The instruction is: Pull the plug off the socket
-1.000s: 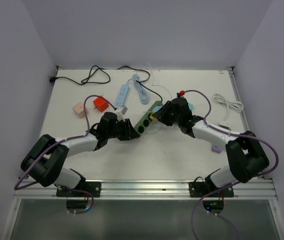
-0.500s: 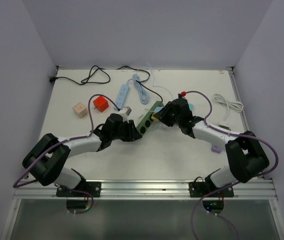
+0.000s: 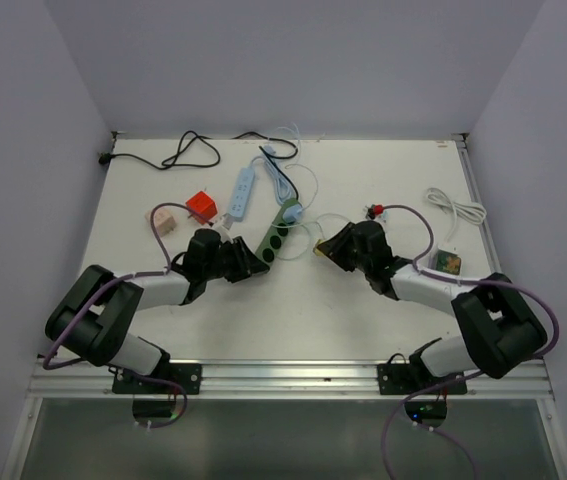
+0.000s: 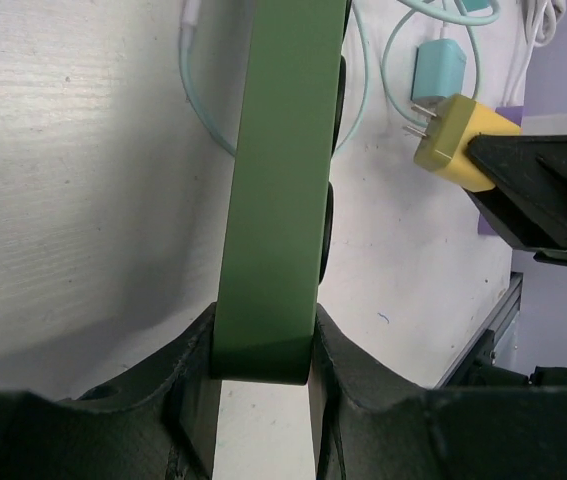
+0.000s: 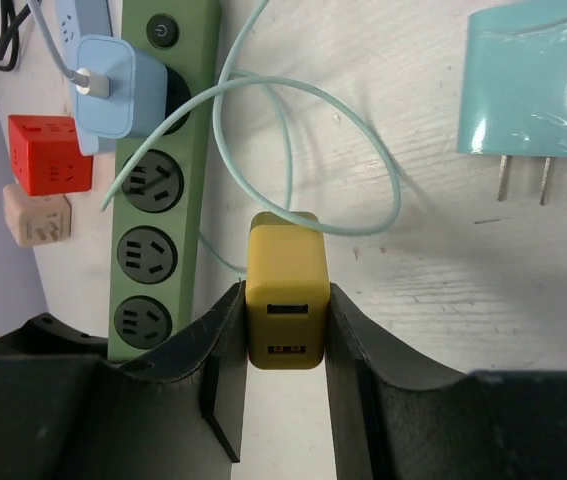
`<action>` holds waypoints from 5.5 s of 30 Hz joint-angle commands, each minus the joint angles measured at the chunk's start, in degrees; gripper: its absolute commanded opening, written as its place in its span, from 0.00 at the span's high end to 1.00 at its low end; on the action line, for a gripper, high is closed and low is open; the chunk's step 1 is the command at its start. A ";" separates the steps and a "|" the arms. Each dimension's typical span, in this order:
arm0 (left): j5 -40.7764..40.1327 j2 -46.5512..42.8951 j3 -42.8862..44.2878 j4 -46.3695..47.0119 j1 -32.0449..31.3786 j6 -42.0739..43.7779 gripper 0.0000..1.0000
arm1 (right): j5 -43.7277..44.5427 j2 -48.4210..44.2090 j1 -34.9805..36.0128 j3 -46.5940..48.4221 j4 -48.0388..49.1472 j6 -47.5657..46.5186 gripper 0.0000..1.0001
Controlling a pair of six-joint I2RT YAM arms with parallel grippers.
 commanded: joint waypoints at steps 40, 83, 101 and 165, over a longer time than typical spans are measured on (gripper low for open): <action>-3.00 -9.74 1.00 -8.06 0.49 13.34 1.00 | -4.43 -1.44 -22.99 11.87 -18.47 -14.51 0.24; -1.95 -8.42 2.41 -7.53 -1.45 14.92 1.00 | -17.97 28.43 -2.86 30.51 1.48 -1.77 0.30; -24.94 -9.47 7.41 -19.29 -7.92 20.19 1.00 | -17.97 26.68 -2.77 30.51 0.78 0.78 1.00; -40.97 -13.52 8.30 -23.61 -11.46 17.83 1.00 | -11.73 17.36 -2.86 24.00 -4.59 -1.51 1.00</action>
